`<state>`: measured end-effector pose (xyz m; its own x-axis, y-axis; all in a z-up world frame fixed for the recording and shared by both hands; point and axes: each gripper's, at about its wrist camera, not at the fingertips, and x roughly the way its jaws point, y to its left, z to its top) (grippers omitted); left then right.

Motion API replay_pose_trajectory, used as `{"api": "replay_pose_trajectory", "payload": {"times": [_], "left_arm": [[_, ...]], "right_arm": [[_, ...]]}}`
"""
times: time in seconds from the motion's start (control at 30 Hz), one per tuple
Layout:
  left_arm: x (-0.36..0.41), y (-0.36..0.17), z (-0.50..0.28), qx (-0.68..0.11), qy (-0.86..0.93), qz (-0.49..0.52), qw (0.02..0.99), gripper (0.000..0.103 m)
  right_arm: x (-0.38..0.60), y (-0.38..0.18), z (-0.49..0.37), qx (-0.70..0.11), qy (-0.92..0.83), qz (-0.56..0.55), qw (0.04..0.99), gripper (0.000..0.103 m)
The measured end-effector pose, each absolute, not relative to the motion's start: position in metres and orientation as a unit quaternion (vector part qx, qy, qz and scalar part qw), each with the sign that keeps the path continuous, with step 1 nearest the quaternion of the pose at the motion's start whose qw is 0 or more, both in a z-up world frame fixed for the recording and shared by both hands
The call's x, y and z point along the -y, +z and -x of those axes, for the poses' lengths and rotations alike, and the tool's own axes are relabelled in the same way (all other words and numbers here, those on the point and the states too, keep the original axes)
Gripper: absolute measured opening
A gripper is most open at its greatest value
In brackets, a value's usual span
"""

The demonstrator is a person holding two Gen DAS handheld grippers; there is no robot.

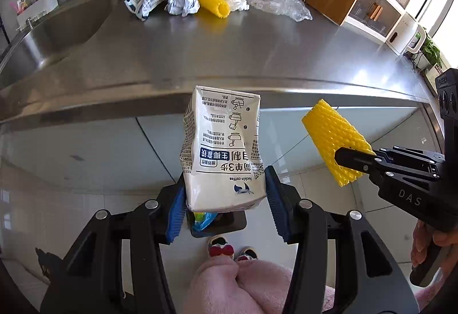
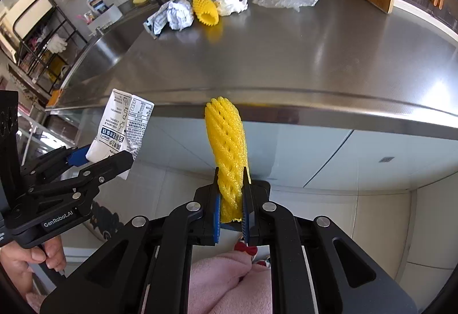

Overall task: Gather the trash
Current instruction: 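Carry the carton and yellow foam net over the black bin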

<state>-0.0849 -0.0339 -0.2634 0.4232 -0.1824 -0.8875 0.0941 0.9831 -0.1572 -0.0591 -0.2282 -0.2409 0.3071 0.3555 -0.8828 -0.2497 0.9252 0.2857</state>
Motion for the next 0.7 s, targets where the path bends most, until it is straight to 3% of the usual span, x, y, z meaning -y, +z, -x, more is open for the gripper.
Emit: {"api": "replay_pose_trajectory", "payload": {"times": [0.7], "left_arm": [[0.017, -0.486, 0.084, -0.631, -0.074, 0.059, 0.77, 0.048]], "right_arm": [[0.185, -0.446, 0.06, -0.669, 0.166, -0.092, 0.719, 0.013]]}}
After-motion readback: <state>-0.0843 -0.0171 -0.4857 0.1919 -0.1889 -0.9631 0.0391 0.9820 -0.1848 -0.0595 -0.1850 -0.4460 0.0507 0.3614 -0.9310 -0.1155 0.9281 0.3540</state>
